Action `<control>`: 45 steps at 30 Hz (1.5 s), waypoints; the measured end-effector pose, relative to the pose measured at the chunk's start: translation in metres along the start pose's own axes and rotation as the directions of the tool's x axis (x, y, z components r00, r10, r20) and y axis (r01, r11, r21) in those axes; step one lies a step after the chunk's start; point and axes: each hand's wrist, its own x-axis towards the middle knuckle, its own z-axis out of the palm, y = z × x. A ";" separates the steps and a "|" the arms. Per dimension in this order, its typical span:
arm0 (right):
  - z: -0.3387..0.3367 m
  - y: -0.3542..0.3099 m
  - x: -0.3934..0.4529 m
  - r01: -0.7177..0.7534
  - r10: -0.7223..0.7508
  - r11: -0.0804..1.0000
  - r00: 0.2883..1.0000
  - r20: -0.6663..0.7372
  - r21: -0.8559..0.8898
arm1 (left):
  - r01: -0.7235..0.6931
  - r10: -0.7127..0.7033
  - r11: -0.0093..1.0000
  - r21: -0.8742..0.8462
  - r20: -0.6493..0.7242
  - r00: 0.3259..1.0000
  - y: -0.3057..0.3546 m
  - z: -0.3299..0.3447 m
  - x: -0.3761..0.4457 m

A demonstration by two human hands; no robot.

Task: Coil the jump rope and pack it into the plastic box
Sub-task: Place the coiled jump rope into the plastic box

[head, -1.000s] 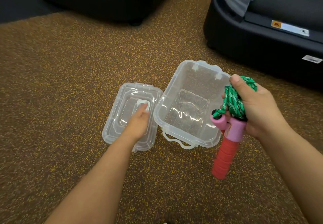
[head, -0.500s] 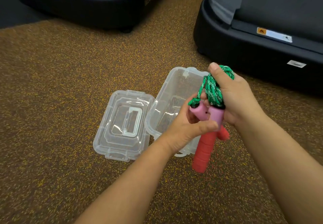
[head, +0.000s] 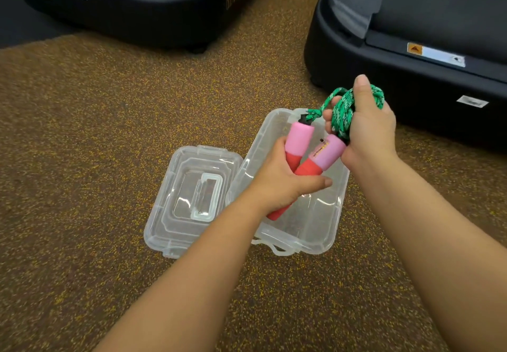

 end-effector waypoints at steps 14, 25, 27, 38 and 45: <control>-0.009 0.105 0.051 -0.006 -0.060 0.872 0.991 -0.118 -0.490 | 0.564 -0.558 0.797 0.218 -0.093 0.825 -0.064 0.021 0.048; -0.019 0.135 0.063 0.095 -0.054 0.529 0.995 0.079 -0.843 | 0.632 -0.602 0.685 0.363 -0.207 0.771 -0.080 0.026 0.059; -0.022 0.141 0.066 0.005 0.080 0.428 0.996 0.043 -0.904 | 0.639 -0.612 0.662 0.391 -0.210 0.762 -0.084 0.027 0.058; -0.017 0.160 0.072 -0.315 0.475 0.416 0.875 -0.092 -0.853 | 0.615 -0.560 0.623 0.484 -0.273 0.782 -0.088 0.030 0.059; -0.025 0.131 0.055 -0.067 0.346 0.105 0.938 -0.026 -0.992 | 0.583 -0.550 0.679 0.446 -0.217 0.807 -0.085 0.027 0.057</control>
